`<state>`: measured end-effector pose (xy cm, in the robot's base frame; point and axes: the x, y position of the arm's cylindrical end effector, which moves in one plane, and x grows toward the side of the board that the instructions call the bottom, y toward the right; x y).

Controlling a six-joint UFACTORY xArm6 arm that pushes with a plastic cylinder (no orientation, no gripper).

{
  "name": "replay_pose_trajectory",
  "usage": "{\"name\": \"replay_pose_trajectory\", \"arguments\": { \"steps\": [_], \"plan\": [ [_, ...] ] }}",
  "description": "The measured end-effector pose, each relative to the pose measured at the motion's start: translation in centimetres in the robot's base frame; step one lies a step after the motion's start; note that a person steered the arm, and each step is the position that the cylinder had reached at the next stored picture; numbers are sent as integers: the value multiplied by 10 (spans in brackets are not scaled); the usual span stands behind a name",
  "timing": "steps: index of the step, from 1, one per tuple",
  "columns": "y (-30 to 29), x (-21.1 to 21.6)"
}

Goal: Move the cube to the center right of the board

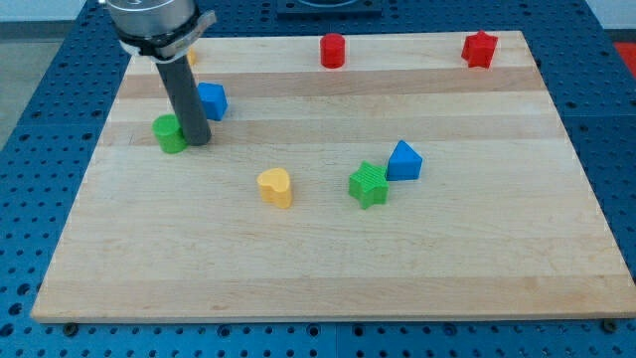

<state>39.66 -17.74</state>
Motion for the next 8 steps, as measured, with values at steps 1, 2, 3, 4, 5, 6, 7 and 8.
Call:
{"name": "replay_pose_trajectory", "arguments": {
  "steps": [1,2,3,4,5,6,7,8],
  "plan": [
    [-16,0],
    [-17,0],
    [-14,0],
    [-7,0],
    [0,0],
    [6,-8],
    [6,-19],
    [6,-29]
  ]
}}
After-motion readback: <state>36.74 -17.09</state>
